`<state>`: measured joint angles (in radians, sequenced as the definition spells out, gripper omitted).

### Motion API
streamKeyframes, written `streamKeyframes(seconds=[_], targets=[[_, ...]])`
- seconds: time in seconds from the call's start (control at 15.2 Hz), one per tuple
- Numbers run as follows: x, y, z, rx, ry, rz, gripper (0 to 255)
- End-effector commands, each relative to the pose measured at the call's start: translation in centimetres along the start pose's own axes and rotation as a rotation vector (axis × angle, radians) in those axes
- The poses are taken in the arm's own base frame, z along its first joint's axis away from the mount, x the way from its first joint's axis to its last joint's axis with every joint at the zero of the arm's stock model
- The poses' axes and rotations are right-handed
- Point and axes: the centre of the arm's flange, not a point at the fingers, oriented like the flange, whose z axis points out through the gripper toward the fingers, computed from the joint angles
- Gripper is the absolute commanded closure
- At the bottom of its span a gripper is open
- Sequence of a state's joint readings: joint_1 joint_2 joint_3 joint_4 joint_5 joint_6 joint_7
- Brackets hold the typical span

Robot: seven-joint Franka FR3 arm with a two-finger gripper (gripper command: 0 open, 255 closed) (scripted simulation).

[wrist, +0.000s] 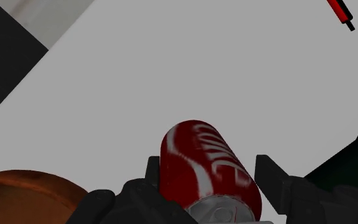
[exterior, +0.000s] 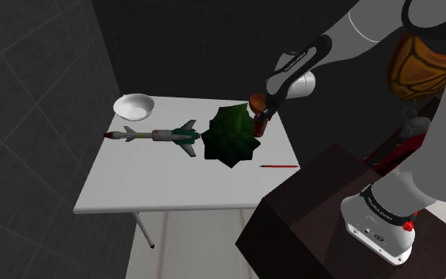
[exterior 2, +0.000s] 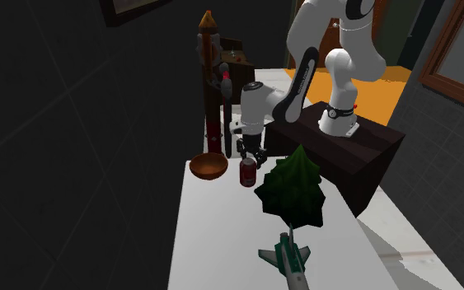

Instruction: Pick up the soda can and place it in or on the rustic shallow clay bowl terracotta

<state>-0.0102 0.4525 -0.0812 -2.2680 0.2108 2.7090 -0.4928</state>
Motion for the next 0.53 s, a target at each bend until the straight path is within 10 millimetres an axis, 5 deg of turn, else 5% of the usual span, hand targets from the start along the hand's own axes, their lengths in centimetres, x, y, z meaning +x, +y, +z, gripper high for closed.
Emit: streamKeyframes(seconds=[0.0, 0.46], targets=[[0.0, -0.1, -0.7, 0.001, -0.001, -0.001, 255], [0.1, -0.2, -4.4, 0.001, -0.001, -0.001, 255]])
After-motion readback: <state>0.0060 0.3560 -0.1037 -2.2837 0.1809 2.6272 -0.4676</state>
